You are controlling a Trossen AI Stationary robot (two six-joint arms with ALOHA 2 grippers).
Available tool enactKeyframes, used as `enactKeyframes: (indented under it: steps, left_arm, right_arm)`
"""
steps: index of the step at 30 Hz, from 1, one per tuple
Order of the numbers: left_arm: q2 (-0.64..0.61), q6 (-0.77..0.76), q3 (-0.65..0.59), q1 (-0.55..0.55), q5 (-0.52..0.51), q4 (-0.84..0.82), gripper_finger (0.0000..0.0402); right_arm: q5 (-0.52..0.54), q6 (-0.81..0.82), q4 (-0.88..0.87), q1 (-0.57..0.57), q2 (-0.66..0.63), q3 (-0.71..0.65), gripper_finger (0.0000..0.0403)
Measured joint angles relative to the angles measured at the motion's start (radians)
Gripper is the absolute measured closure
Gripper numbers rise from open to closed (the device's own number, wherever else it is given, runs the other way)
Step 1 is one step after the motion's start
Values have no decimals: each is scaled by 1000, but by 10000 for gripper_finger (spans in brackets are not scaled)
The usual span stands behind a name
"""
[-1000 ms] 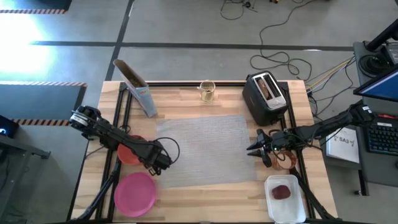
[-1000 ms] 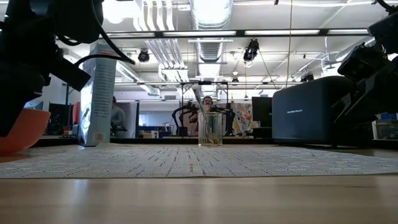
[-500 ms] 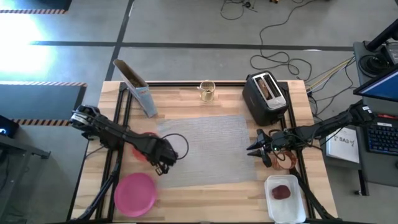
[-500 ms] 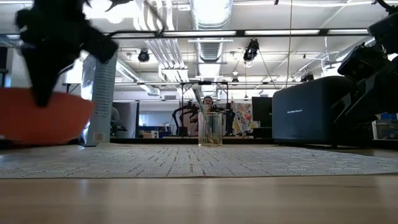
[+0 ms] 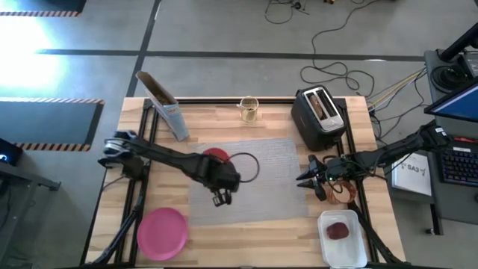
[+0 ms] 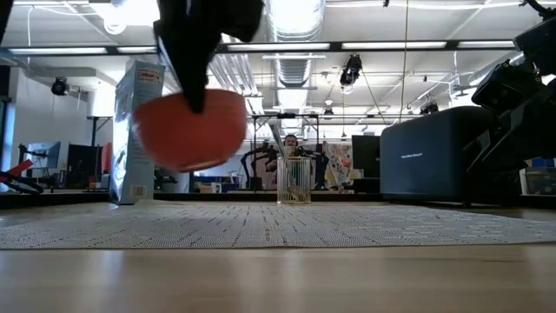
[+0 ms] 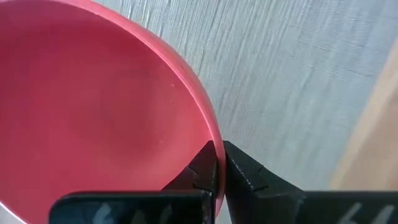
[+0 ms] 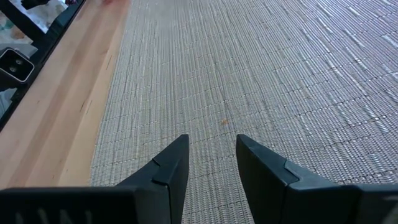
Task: Arrange a breakfast setting
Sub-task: Put the orange bowl on the gray table mat
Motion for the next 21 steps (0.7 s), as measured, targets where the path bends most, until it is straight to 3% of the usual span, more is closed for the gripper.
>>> enactKeyframes:
  steps: [9,15,21]
  left_arm:
    - [215,154,224,1,6,-152,401]
    - [265,162,234,2,127,-161,401]
    - [269,214,232,1,144,-106,401]
  right_arm:
    - [0,0,0,0,0,0,280]
    - [0,0,0,0,0,0,280]
    - [0,0,0,0,0,0,280]
